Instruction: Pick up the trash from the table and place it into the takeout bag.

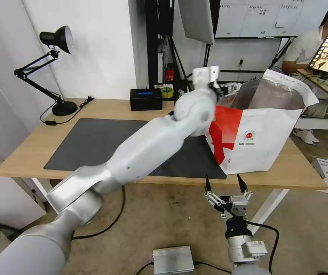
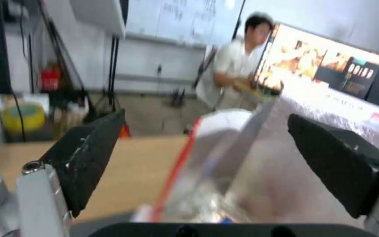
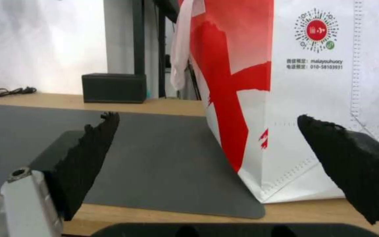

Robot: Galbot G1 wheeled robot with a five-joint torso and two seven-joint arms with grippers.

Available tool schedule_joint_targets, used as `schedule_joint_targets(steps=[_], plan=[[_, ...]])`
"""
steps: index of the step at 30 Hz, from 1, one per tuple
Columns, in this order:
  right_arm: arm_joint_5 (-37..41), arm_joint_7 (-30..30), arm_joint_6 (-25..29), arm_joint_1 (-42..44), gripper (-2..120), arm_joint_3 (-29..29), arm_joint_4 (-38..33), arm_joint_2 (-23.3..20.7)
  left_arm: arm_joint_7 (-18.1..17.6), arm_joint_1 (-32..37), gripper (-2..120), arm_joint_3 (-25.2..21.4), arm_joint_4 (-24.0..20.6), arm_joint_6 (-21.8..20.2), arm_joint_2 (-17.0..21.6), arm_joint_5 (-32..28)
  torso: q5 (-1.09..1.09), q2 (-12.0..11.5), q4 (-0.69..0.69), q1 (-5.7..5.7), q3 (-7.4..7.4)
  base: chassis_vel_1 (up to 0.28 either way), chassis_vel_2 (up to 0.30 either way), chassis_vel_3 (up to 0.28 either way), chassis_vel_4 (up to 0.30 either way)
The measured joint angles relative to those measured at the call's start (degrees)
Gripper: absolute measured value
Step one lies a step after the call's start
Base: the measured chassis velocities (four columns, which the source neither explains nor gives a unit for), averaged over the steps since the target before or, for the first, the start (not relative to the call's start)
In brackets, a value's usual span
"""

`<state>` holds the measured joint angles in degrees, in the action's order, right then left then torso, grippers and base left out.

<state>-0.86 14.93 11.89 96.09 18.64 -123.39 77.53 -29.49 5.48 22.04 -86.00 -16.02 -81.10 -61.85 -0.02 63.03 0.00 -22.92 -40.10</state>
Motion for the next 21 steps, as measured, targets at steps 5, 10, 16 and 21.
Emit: schedule_joint_targets(steps=[5, 10, 16, 21], plan=[[0.00, 0.00, 0.00, 0.00, 100, 0.00, 0.00, 0.00, 7.53, 4.20, 100, -0.74, -1.43, 7.39, 6.23, 11.73, -0.01, -0.01, 0.01, 0.00, 0.00, 0.000, 0.000, 0.000, 0.000], [0.00, 0.00, 0.00, 0.00, 100, 0.00, 0.00, 0.00, 11.20, 10.14, 100, -4.92, -4.78, 6.57, 13.16, 21.92, -0.01, -0.01, 0.00, 0.00, 0.00, 0.000, 0.000, 0.000, 0.000], [0.00, 0.00, 0.00, 0.00, 100, 0.00, 0.00, 0.00, 13.75, 19.90, 100, -12.79, -9.98, 2.96, 18.65, 29.77, -0.01, -0.01, -0.01, 0.00, 0.00, 0.000, 0.000, 0.000, 0.000], [0.00, 0.01, 0.00, 0.00, 100, 0.00, 0.00, 0.00, 19.50, 30.72, 100, -21.97, -13.94, 3.72, 21.93, 36.40, -0.01, 0.00, 0.01, 0.00, 0.00, 0.000, 0.000, 0.000, 0.000]])
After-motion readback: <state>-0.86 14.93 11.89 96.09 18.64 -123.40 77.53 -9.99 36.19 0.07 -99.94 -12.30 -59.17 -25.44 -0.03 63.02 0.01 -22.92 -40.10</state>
